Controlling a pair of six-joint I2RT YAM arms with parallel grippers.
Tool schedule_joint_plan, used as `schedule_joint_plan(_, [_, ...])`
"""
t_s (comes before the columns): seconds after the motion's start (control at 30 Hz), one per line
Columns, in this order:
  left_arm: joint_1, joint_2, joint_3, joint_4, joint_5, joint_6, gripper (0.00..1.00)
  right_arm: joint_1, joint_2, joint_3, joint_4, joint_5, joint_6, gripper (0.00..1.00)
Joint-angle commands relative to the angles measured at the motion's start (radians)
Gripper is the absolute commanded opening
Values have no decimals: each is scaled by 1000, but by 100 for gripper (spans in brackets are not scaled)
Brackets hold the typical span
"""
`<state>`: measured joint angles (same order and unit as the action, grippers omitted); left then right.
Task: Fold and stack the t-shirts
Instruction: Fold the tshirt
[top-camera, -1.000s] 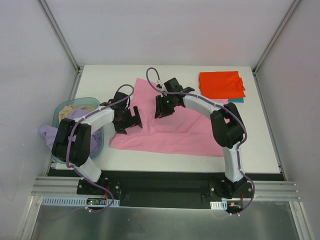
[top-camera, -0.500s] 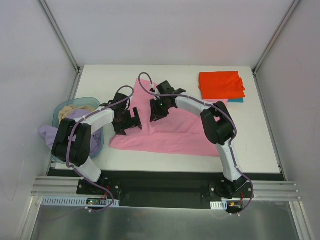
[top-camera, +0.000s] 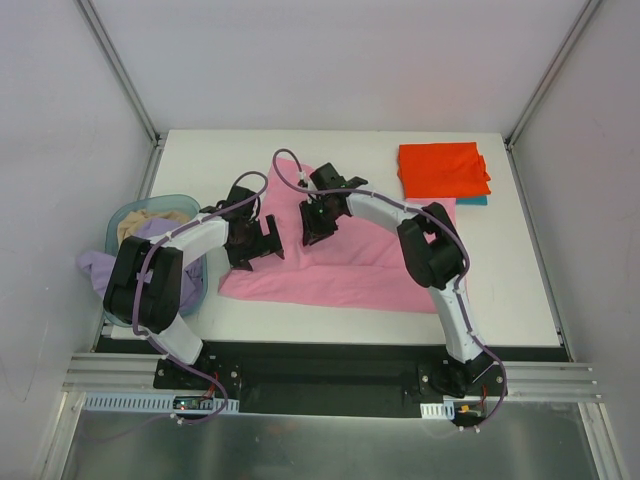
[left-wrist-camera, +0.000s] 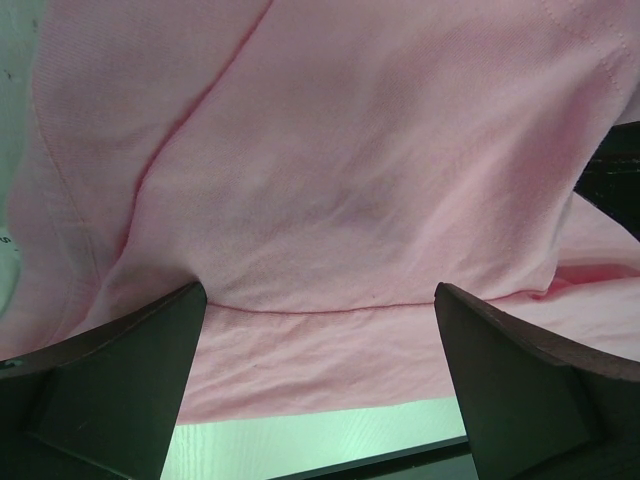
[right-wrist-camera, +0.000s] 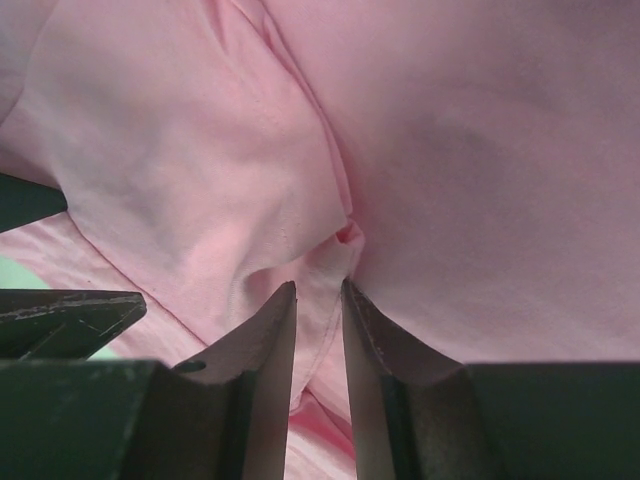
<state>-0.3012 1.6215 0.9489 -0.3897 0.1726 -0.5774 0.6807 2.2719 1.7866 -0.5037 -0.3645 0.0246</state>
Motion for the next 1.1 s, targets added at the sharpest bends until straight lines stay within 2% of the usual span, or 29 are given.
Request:
schedule_joint_plan(0.0, [-1,-18,-2,-18,-16,2,99,26,17,60,-12,7,-17,28])
schedule_joint_plan(0.13, [-1,-20,-6,-18,-15,1,99,29,40,82,13,-2,-3,25])
schedule_joint_plan(0.23, [-1,-25,-7,-18,-19,-1,99,26,61,109,2,10,0,19])
schedule_joint_plan(0.27, [-1,-28,-9,-18,-22,-1,99,26,63,112,-1,9,0,12])
schedule_joint_plan(0.33, [-1,-35,-15,-18,-33,-6,99,26,54,108,-7,12,1,7])
schedule_joint_plan(0.37, [-1,-37,-21,-18,-36,-6,99,26,43,103,-6,24,1,1])
schedule_joint_plan(0.67, [-1,-66,-59,-23,-76,-29,99,19,-98,66,-41,153,-46,1])
schedule_joint_plan(0.93, [-1,-66,-67,-29,-76,-39,99,7,-118,57,-96,190,-80,1])
schedule_joint_plan(1.07, [-1,-71,-61,-29,-65,-38,99,2,-120,51,-110,193,-72,8])
